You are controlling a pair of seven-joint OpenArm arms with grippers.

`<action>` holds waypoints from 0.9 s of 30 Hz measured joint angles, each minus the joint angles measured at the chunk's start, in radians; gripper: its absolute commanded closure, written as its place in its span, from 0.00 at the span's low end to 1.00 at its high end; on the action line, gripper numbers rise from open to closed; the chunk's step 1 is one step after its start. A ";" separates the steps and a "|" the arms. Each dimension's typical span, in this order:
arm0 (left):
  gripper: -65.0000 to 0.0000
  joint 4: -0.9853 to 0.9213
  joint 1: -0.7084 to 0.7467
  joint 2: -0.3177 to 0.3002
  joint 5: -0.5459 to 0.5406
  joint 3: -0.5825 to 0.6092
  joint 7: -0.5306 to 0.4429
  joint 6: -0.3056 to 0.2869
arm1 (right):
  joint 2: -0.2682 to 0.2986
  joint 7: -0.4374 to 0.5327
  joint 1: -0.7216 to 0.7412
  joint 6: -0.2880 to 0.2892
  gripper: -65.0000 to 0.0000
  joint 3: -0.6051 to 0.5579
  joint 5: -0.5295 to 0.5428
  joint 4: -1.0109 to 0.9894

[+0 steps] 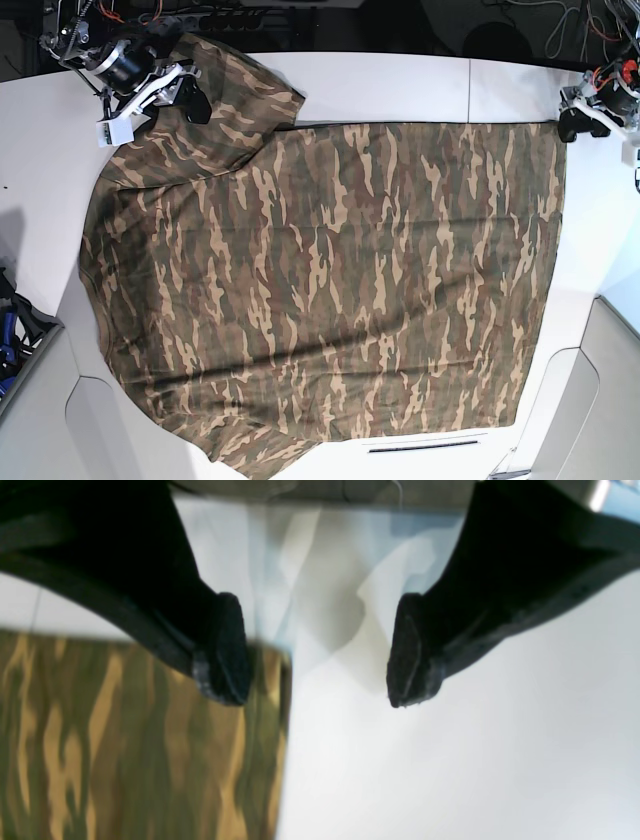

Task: Fold the T-shirt properly
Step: 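Move both grippers down to the shirt's shoulder corners and grasp them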

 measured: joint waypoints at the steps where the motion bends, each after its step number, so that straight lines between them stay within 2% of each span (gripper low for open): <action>1: 0.29 -0.017 -0.013 -0.003 -0.003 0.000 -0.002 0.000 | 0.000 0.000 0.000 0.000 0.54 0.000 -0.004 0.000; 7: 0.29 -0.091 -0.035 -0.023 -0.097 -0.002 0.013 -0.033 | 0.000 0.000 0.000 0.003 0.54 0.000 -0.008 0.000; 13: 0.29 -0.093 -0.031 -0.029 -0.176 0.058 0.077 -0.134 | 0.000 -0.001 0.000 0.003 0.54 0.000 -0.008 0.000; 18: 0.29 -0.087 -0.036 -0.031 -0.195 0.152 0.056 -0.153 | 0.000 -0.012 0.002 0.003 0.54 0.000 -0.007 0.000; 22: 0.29 -0.084 -0.037 -0.033 -0.203 0.180 0.046 -0.158 | 0.000 -0.013 0.002 0.003 0.54 0.000 -0.007 0.000; 24: 0.37 -0.084 -0.037 -0.033 -0.204 0.180 0.045 -0.158 | -0.004 -0.016 0.002 0.003 0.55 0.000 -0.006 0.000; 25: 0.47 -0.084 -0.037 -0.033 -0.198 0.181 0.046 -0.161 | -0.006 -0.016 0.002 0.003 0.57 0.000 -0.001 0.000; 27: 0.73 -0.087 -0.037 -0.032 -0.189 0.185 0.064 -0.201 | -0.007 -0.028 0.002 0.002 0.70 0.000 0.008 0.000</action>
